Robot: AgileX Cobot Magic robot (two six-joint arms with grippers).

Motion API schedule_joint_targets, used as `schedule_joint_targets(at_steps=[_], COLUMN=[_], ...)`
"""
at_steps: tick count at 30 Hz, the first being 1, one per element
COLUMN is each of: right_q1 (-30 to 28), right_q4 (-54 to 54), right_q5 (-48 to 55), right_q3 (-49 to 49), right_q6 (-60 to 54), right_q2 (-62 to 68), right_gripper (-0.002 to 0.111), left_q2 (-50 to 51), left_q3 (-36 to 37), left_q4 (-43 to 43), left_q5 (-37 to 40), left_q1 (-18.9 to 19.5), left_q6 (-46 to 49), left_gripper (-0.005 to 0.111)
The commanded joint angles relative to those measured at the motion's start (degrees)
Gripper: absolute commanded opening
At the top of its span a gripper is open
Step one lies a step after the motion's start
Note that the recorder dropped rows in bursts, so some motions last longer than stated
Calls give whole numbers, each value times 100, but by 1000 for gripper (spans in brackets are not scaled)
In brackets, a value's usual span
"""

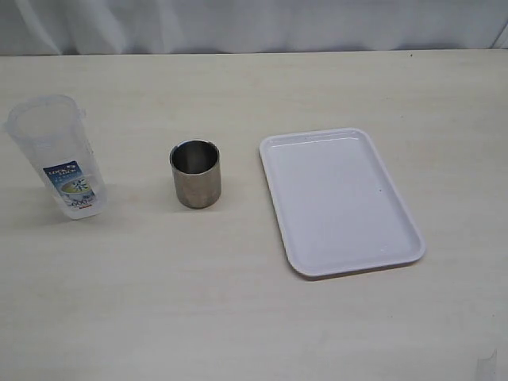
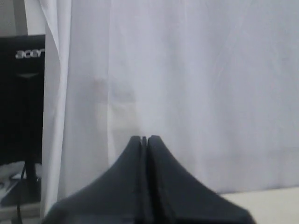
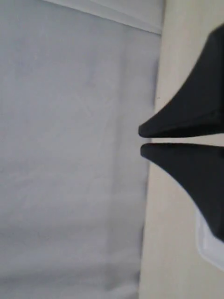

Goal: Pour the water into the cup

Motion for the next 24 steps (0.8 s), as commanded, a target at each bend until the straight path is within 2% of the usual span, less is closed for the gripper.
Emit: schedule_joint_targets(at_steps=[1, 6, 8, 9, 12, 14, 16, 19, 21, 24], right_q1=[12, 12, 12, 12, 12, 12, 12, 12, 12, 12], right_q4=[71, 59, 31, 18, 18, 74, 86, 86, 86, 86], right_q5=[-1000, -1742, -1810, -1811, -1837, -1875, -2034, -2238, -2282, -2534], right_q3=[14, 14, 14, 14, 14, 14, 14, 14, 14, 14], right_q6=[149, 1345, 1332, 1332, 1332, 1332, 1332, 1379, 1379, 1379], right_q2=[-27, -27, -27, -27, -27, -27, -27, -27, -27, 277], right_gripper=[4, 4, 5, 6, 20, 35, 53, 71, 75, 75], left_q2=[-13, -13, -13, -13, -13, -13, -13, 60, 313, 1341], left_q3=[14, 14, 14, 14, 14, 14, 14, 14, 14, 14], left_q4=[-78, -48, -48, -48, -135, -248, -301, -301, -291, -291], left_q5=[-608, -738, -972, -1102, -1505, -1565, -1558, -1630, -1819, -2251], left_q1=[7, 7, 7, 7, 7, 7, 7, 7, 7, 7], left_q6=[-69, -537, -537, -537, -614, -648, -648, -648, -648, -841], left_gripper=[0, 1, 11, 17, 52, 79, 94, 99, 98, 98])
